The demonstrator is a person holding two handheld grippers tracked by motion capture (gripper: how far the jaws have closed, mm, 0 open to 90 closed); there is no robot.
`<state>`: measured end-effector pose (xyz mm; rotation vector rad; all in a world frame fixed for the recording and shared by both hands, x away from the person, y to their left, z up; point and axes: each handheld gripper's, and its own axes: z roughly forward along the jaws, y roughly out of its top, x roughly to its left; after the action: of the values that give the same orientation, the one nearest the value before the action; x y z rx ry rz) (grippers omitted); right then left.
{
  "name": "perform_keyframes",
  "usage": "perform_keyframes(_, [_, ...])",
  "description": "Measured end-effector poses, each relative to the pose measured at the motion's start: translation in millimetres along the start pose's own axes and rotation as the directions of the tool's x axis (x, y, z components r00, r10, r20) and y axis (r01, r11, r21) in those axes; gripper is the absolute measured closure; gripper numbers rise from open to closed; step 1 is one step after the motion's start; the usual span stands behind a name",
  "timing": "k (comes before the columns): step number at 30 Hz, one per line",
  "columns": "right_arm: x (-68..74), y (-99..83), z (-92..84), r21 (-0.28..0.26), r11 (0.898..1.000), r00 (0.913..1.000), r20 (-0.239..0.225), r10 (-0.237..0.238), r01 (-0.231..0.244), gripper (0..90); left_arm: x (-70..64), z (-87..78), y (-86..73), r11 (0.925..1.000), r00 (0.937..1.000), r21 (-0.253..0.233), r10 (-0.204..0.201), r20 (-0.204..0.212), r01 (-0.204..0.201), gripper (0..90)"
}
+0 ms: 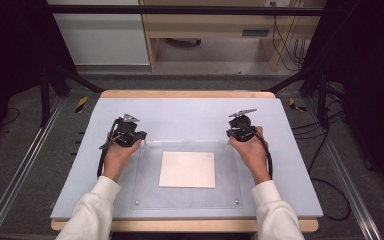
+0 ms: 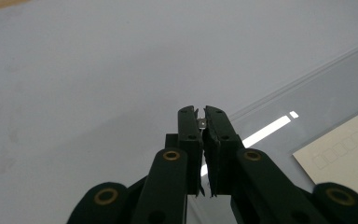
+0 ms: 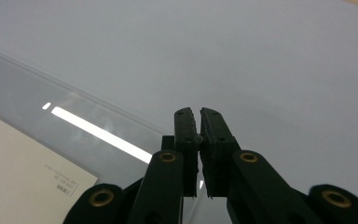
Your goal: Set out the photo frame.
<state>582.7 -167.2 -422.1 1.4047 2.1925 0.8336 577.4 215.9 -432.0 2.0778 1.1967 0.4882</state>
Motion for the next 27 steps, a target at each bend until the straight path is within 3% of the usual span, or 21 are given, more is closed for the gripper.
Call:
perform_keyframes(10, [-6.3, 4.3, 4.6, -0.001, 1.000, 0.9997, -0.021, 0.013, -0.013, 85.8, 10.2, 5.1, 8.0, 0.9990, 0.9985, 0.039, -0.024, 0.049, 0.022, 85.2])
perform_keyframes(18, [-6.7, 3.2, 4.8, -0.014, 1.000, 0.9997, -0.021, -0.009, 0.008, 85.3, 13.3, 7.0, 10.6, 0.9981, 0.9972, 0.052, -0.037, 0.065, 0.034, 85.2])
perform_keyframes(21, [-4.2, 2.5, 2.9, -0.032, 0.999, 0.9992, -0.001, -0.040, 0.040, 79.5, 13.3, 7.1, 10.8, 0.9979, 0.9973, 0.055, -0.037, 0.064, 0.034, 85.2])
perform_keyframes(24, [-0.4, -1.7, -20.9, -0.151, 0.983, 0.9946, 0.025, -0.101, 0.104, 67.1, 14.1, 7.4, 10.7, 0.9980, 0.9969, 0.054, -0.038, 0.068, 0.034, 85.2])
perform_keyframes(25, [-0.4, -1.7, -20.9, -0.151, 0.983, 0.9946, 0.025, -0.101, 0.104, 67.1, 14.1, 7.4, 10.7, 0.9980, 0.9969, 0.054, -0.038, 0.068, 0.034, 85.2])
perform_keyframes(27, [0.2, -13.5, -40.9, -0.199, 0.973, 0.9930, 0.024, -0.116, 0.118, 61.5, 14.4, 7.8, 10.7, 0.9979, 0.9967, 0.053, -0.041, 0.070, 0.037, 85.2])
